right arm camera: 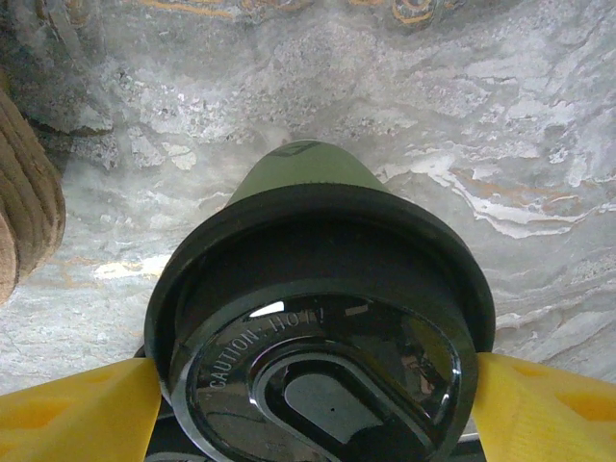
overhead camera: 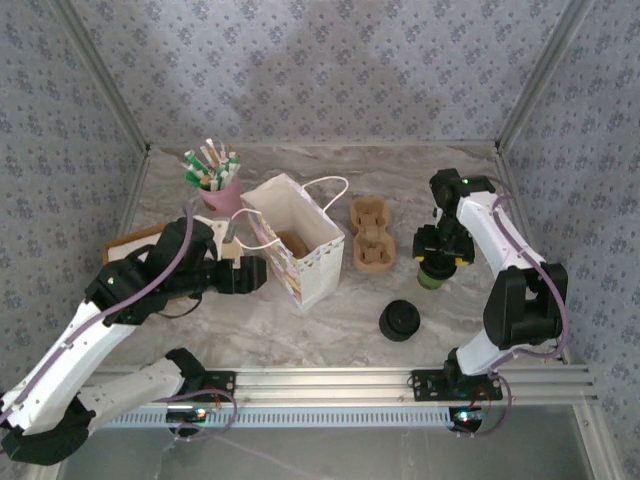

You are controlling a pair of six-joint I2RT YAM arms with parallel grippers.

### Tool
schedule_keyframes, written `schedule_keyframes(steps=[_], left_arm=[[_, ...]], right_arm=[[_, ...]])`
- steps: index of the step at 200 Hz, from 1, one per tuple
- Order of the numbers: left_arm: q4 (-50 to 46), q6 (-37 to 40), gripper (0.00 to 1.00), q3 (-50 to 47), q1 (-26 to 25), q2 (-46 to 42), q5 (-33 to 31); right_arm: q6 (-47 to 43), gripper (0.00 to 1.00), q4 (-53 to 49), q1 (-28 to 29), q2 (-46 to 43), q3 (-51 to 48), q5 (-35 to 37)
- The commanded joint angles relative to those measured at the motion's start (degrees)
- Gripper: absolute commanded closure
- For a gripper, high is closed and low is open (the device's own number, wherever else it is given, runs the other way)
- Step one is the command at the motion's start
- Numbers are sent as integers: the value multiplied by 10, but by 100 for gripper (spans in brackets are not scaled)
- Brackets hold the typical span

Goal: Pack the takeout coffee

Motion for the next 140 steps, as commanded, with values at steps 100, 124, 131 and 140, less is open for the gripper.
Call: schedule_keyframes(steps=[100,124,131,140], left_arm=[[9,18,11,2,19,-6,25],[10,20,11,1,22,-6,29],[11,21,11,1,23,-5,30],[12,21,11,0,24,-5,33]], right_arm=[[-12,16,-7,-14,7,12,1],[-12,16,-4,-19,7,7,-9],[-12,16,-4,-19,7,6,-9],[-12,16,-4,-20,8,6,-10]])
